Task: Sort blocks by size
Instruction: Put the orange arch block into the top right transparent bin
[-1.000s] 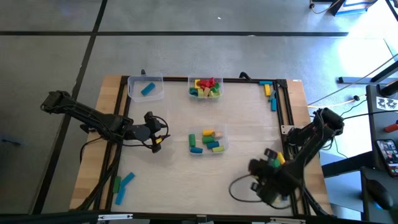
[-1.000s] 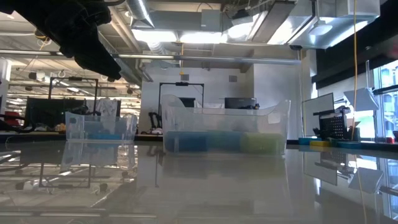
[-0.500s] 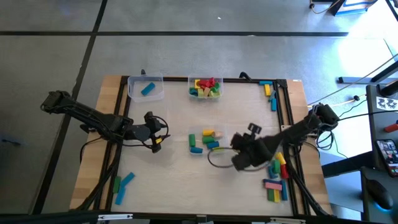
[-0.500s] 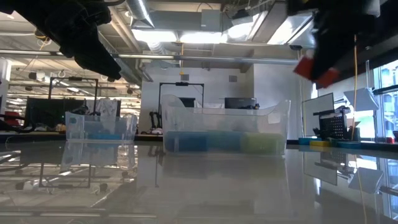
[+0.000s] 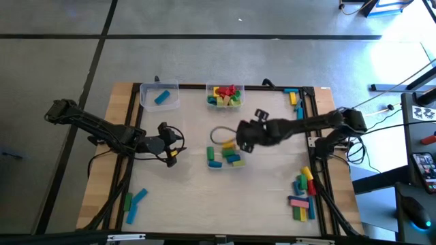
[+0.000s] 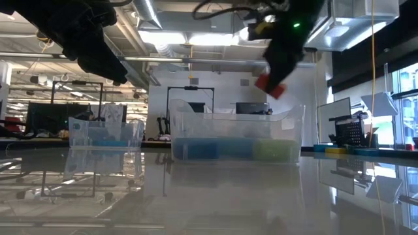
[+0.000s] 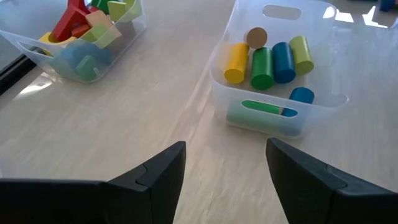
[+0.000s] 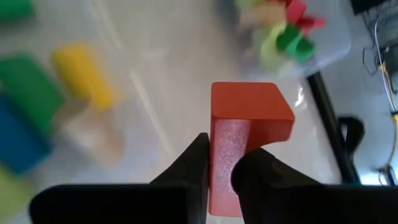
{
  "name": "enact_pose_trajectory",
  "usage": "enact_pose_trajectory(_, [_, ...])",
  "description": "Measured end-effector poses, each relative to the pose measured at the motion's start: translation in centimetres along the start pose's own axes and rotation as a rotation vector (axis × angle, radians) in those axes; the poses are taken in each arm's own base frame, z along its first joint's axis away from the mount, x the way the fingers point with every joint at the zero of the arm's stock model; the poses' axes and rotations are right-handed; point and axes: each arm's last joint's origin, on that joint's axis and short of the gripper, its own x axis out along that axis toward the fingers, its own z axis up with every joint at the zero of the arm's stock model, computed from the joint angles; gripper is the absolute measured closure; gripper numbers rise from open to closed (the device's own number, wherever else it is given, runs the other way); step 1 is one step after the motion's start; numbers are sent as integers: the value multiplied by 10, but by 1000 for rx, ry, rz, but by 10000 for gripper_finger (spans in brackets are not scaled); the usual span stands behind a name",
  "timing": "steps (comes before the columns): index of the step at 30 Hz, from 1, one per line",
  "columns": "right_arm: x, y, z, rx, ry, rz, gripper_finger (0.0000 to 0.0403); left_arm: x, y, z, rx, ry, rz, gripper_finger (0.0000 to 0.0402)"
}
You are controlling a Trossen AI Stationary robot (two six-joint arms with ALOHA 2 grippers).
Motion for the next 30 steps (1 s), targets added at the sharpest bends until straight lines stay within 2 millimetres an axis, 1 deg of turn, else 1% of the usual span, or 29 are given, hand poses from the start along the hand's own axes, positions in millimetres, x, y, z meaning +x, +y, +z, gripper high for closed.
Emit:
enact_pose_trajectory(7, [28, -43, 35, 108, -166, 29, 346, 0, 0, 0, 3, 0, 0, 183])
enact_pose_trajectory(14, [58, -81, 58, 236, -308, 64, 346, 0, 0, 0, 3, 1, 0, 183])
enact_pose_trajectory(22, [107, -111, 65, 332, -351, 32, 346, 0, 0, 0, 1, 2, 0, 183])
enact_pose_trajectory(26, [128, -119, 66, 365, -362, 21, 346, 0, 0, 0, 1, 1, 1, 183])
enact_pose_trajectory(30, [142, -124, 67, 401, -389, 7, 346, 0, 0, 0, 1, 1, 0, 183])
